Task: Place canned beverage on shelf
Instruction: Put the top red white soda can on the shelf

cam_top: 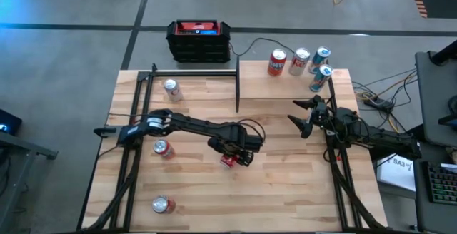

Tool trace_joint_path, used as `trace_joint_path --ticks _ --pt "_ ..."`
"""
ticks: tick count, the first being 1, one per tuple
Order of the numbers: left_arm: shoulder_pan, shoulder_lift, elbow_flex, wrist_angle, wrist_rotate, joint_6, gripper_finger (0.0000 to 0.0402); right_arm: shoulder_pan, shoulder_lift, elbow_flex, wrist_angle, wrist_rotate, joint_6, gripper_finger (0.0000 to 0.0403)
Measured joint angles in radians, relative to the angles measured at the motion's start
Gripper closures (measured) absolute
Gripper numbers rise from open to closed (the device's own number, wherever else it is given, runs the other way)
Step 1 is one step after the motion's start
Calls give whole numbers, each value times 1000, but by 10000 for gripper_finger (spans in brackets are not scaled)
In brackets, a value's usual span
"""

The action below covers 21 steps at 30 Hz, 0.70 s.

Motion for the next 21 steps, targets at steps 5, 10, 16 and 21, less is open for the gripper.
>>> trace_joint_path --ticks 5,10,16,21 --pt "2 0 -9 15 1 -2 91 0 0 0 0 0 0 44" --pt "0 1 -8 18 -21 33 91 0 0 0 0 0 0 44" --pt "10 2 -3 65 73 40 86 0 0 0 0 0 0 44" --pt "11 10 -13 70 68 41 56 0 0 0 0 0 0 44"
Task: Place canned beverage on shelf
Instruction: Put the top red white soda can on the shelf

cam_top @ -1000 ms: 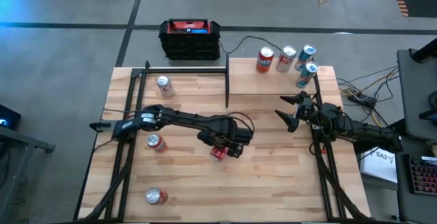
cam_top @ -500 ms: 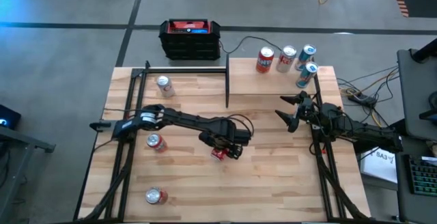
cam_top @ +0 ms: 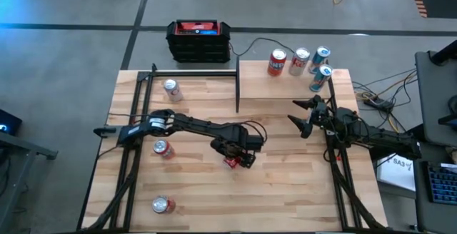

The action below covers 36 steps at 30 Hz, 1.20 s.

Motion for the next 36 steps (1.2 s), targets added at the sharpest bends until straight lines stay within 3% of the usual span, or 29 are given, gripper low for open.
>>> trace_joint_path --ticks 5,11,18,26,36 --pt "0 -3 -54 61 0 0 33 0 0 0 0 0 0 44" --pt "1 -12 -127 123 -1 -23 32 0 0 0 0 0 0 44" --pt "1 -9 -104 112 0 -26 33 0 0 0 0 0 0 44" --pt "1 -4 59 115 3 90 33 0 0 0 0 0 0 44" --pt "4 -14 400 198 7 97 33 0 0 0 0 0 0 44"
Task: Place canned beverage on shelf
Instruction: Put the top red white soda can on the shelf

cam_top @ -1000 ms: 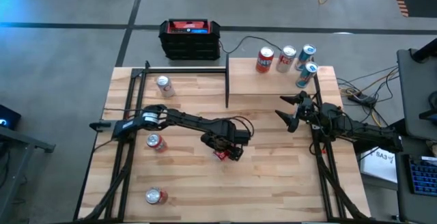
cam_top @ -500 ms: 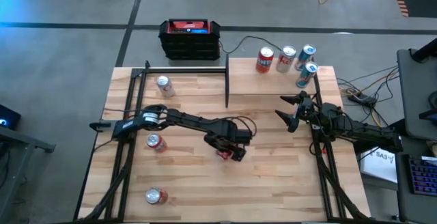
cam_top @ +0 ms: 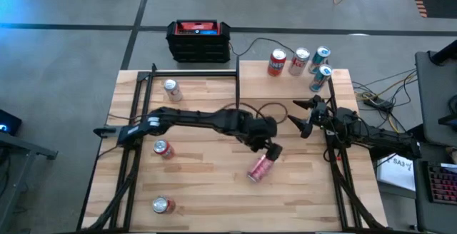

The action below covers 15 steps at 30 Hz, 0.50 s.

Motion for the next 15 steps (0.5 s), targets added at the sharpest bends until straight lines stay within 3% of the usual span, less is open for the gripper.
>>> trace_joint_path --ticks 3,7,15 --pt "4 -88 -63 144 -13 38 33 0 0 0 1 0 0 44" --pt "11 -142 -53 239 3 166 33 0 0 0 0 -1 0 44" --pt "1 -122 -48 129 3 226 33 0 0 0 0 0 0 44"
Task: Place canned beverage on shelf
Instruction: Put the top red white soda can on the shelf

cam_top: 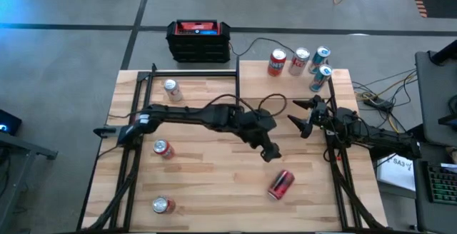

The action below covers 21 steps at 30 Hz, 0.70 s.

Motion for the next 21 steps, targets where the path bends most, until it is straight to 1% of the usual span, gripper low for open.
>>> trace_joint_path --ticks 6,14,21 --pt "6 10 -9 -84 -7 27 33 0 0 0 0 0 0 44" --pt "4 45 -14 -113 -7 28 33 0 0 0 0 0 0 44" --pt "4 79 -18 -211 -7 28 33 0 0 0 0 0 0 44"
